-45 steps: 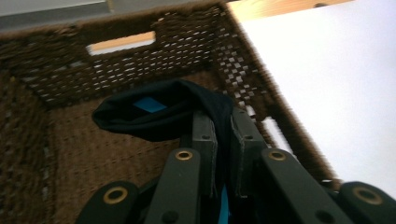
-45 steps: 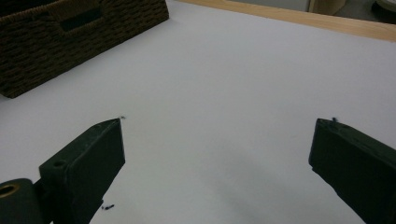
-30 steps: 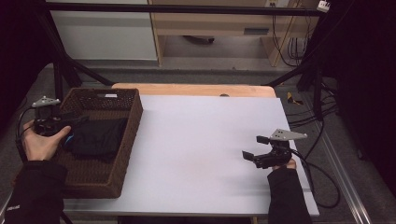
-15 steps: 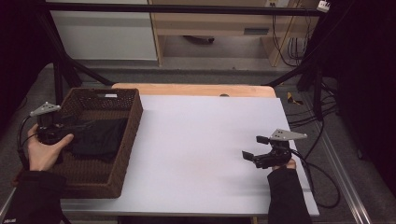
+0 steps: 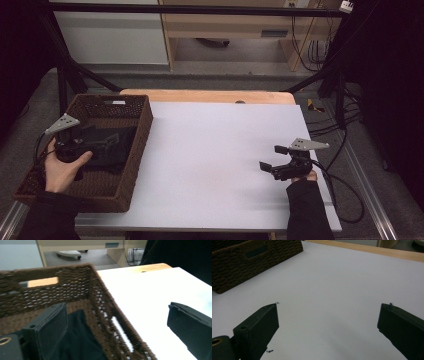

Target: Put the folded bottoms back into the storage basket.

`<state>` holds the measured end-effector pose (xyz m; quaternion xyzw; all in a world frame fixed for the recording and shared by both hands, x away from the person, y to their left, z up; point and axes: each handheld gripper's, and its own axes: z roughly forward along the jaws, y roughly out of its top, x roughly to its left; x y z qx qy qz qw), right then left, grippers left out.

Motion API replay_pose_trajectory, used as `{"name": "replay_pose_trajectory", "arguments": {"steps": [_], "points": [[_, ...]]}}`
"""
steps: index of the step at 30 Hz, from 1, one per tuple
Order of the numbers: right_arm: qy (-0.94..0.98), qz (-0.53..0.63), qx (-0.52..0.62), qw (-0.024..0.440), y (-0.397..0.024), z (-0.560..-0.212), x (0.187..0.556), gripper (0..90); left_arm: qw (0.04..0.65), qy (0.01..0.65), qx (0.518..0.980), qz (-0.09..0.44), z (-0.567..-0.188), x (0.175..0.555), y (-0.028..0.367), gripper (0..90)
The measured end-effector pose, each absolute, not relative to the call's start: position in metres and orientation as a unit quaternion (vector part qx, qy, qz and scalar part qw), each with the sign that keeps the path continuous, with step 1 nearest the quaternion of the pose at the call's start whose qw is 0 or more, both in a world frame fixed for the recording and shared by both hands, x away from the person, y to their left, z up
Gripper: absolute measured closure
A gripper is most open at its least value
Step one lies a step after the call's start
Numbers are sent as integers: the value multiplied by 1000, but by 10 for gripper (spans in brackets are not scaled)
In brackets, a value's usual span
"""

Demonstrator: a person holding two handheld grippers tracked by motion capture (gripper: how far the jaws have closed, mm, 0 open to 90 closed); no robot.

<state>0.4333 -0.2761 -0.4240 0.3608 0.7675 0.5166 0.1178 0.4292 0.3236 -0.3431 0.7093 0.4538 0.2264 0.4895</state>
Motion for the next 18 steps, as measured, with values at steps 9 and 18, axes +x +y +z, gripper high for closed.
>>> {"name": "replay_pose_trajectory", "arguments": {"steps": [9,18], "points": [[768,517,361,116,-275,-424,433,38,496,429,722,221,-355,423,296,34],[768,518,359,113,-275,-425,433,39,498,412,735,203,-373,419,275,37]]}}
